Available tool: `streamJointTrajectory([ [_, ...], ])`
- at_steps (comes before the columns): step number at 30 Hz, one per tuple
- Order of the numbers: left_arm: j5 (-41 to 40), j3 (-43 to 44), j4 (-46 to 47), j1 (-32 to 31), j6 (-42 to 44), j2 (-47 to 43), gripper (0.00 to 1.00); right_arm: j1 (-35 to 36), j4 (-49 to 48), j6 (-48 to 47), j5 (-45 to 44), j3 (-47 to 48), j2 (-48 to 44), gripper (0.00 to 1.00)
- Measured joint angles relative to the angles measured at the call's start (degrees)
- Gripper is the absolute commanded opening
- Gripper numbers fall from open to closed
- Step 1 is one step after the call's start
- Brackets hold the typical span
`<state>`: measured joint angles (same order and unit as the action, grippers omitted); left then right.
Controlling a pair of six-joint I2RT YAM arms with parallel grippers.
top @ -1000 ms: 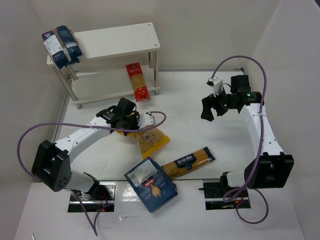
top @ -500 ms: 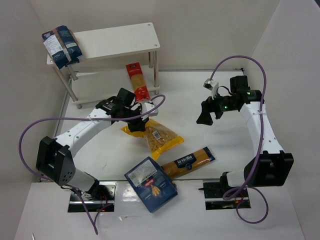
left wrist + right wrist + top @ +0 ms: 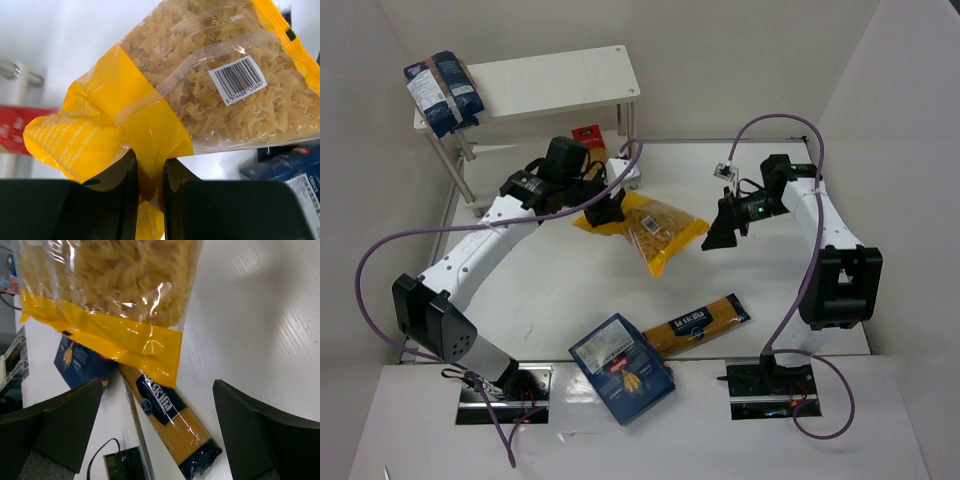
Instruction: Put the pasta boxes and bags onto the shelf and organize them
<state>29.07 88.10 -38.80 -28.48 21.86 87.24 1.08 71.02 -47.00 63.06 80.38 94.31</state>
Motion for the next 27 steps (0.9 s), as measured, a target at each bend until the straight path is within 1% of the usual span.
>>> streamJointTrajectory([
  [5,1.9,2.2,0.0,0.1,-1.4,0.0,0.0,0.4,1.0,-0.9,2.4,1.0,1.0,1.0],
  [12,3.0,-2.5,-0.6,0.1,-2.7,0.2,0.0,0.4,1.6,-0.3,5.8,3.4,2.6,1.0],
  [18,2.4,-3.1,-0.9,0.1,-2.7,0.9,0.0,0.4,1.9,2.2,9.5,6.3,3.6,1.0],
  [23,2.3,0.5,-0.8,0.1,-3.0,2.9,0.0,2.4,2.1,3.2,11.6,6.8,6.4,1.0],
  [27,1.7,1.2,-1.2,0.2,-3.4,3.0,0.0,4.1,2.1,3.5,12.0,6.7,9.0,1.0],
])
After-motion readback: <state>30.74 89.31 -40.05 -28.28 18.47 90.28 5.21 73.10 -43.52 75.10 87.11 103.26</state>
